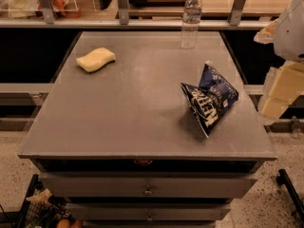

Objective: Move blue chip bag near sponge

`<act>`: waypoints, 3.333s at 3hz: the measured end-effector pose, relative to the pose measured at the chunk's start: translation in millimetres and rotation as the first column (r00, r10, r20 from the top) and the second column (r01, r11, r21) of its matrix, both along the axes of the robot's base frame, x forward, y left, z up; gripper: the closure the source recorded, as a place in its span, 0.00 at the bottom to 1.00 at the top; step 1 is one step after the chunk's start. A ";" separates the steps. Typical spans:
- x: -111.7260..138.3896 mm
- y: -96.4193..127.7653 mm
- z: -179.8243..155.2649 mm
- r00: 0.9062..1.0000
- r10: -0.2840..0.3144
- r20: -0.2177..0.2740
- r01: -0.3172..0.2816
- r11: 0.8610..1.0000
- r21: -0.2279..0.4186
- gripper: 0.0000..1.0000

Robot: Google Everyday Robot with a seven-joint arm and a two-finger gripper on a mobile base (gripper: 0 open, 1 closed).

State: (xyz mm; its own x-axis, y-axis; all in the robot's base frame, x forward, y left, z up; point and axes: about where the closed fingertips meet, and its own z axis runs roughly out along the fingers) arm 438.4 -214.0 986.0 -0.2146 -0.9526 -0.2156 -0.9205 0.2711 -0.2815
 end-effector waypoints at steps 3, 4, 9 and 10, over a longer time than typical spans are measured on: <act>13.9 8.9 -9.6 0.988 0.145 0.050 -0.146 0.989 0.019 0.00; 29.8 26.4 -32.1 0.948 0.304 0.099 -0.309 0.951 0.034 0.00; 66.4 65.5 -117.0 0.822 0.564 0.080 -0.568 0.821 0.053 0.65; 76.7 50.2 -102.2 0.841 0.535 0.084 -0.538 0.843 0.013 0.87</act>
Offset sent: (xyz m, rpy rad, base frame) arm 0.0089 0.0025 -0.0091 0.0083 -0.0218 0.0953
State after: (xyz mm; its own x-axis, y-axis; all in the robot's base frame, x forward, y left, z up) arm 515.2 -163.7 883.8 0.3458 -0.9058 -0.2451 -0.9017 -0.2485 -0.3538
